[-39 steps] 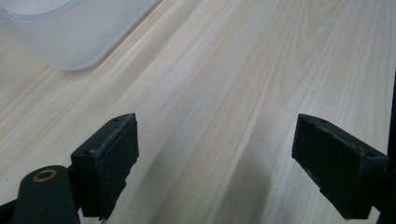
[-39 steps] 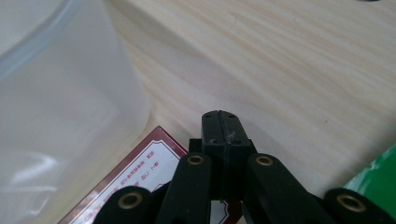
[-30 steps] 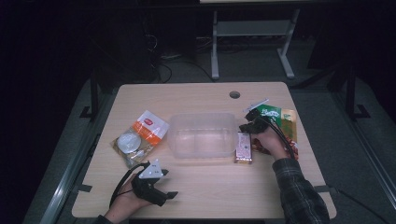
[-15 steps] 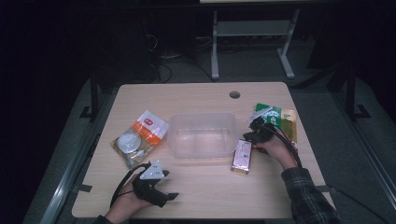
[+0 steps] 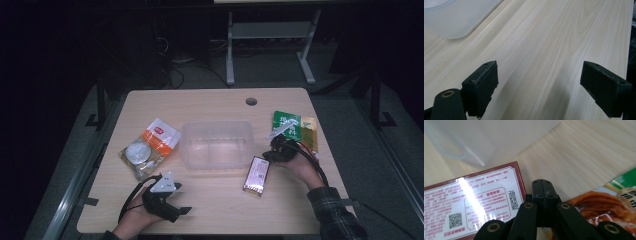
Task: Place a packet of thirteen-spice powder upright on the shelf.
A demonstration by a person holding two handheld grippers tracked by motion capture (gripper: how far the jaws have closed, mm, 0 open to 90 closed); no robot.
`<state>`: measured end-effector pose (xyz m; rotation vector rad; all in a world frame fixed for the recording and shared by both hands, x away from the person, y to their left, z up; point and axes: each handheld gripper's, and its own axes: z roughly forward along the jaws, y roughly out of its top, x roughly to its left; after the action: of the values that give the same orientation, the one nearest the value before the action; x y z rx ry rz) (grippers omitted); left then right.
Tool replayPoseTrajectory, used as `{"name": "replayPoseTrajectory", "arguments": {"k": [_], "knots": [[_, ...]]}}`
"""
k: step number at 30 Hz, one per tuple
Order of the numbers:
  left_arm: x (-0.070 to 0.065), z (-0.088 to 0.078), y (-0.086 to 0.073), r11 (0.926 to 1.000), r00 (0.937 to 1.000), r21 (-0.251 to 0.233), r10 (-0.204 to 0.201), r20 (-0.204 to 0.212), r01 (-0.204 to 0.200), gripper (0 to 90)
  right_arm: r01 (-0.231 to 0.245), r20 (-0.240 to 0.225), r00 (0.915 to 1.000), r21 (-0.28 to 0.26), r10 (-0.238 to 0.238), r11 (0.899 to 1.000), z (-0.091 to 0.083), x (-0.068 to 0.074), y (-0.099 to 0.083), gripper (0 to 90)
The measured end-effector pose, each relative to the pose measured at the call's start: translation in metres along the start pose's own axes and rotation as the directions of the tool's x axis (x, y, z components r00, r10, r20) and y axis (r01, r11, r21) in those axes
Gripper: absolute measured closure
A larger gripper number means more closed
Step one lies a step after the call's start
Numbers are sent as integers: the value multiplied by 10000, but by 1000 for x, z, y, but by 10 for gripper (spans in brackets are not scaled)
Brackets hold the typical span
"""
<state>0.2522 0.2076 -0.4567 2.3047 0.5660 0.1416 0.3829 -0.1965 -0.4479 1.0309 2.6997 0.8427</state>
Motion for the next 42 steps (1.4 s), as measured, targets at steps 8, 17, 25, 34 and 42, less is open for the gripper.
{"name": "replayPoseTrajectory", "arguments": {"k": [8, 17, 25, 34, 42], "knots": [[0, 0, 0, 10000, 10000, 3, 11, 13, -11, 140, 393, -241, 9989, 100, -390, 9992, -10, 16, -13, 898], [-1, 1, 0, 9999, 9999, 17, 139, 23, -139, 140, 280, -498, 9984, -54, -282, 9996, -21, 25, -30, 898], [-1, 1, 1, 9998, 9998, 6, 185, 43, -185, 140, 364, -740, 9966, -126, -372, 9993, -27, 39, -41, 898], [-3, 1, 1, 9996, 9996, -109, 245, 117, -244, 140, 744, -1087, 9911, -205, -762, 9970, -29, 65, -46, 898], [-6, 2, 2, 9986, 9984, -144, 508, 236, -505, 144, 1145, -1571, 9805, -308, -1180, 9929, -26, 91, -46, 898]]}}
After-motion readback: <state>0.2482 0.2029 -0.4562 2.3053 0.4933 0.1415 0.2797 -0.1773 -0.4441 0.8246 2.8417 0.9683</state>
